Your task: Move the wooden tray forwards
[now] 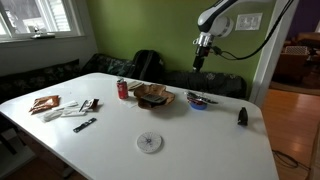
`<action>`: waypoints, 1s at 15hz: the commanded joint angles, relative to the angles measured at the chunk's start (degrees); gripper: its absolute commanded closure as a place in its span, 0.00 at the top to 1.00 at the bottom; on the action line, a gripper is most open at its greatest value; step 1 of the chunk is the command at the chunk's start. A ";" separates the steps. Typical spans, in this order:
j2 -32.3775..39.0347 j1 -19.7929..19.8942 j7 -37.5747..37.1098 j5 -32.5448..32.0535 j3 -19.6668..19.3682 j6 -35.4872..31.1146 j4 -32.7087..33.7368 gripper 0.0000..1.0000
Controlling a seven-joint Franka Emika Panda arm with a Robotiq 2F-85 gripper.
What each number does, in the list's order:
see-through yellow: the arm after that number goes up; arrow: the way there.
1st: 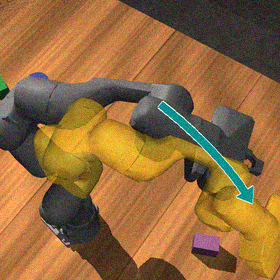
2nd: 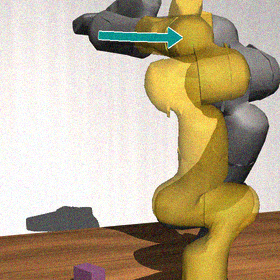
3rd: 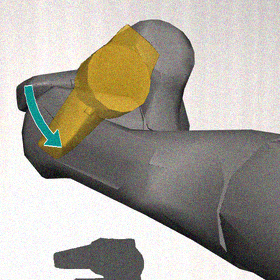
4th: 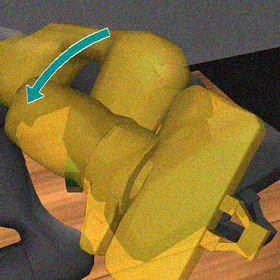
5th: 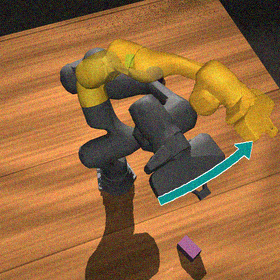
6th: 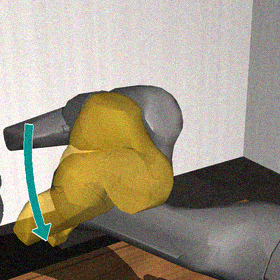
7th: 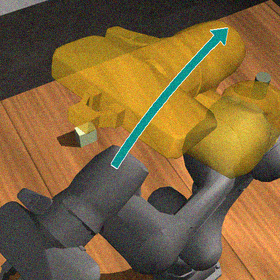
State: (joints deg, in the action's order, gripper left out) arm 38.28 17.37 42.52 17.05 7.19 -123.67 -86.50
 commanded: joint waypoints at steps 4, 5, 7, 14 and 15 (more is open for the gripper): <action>6.30 0.53 -9.07 12.75 2.55 0.21 5.90 1.00; 7.35 0.41 -9.95 14.92 3.35 -0.53 5.87 1.00; 10.67 1.03 -6.68 20.60 6.96 -1.64 7.05 1.00; 10.46 -0.85 -6.22 23.07 5.74 -2.47 5.99 1.00; 10.87 -2.07 -7.79 21.97 4.95 -2.80 6.76 1.00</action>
State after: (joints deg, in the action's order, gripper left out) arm 48.58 17.02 36.11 39.61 13.55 -126.49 -80.62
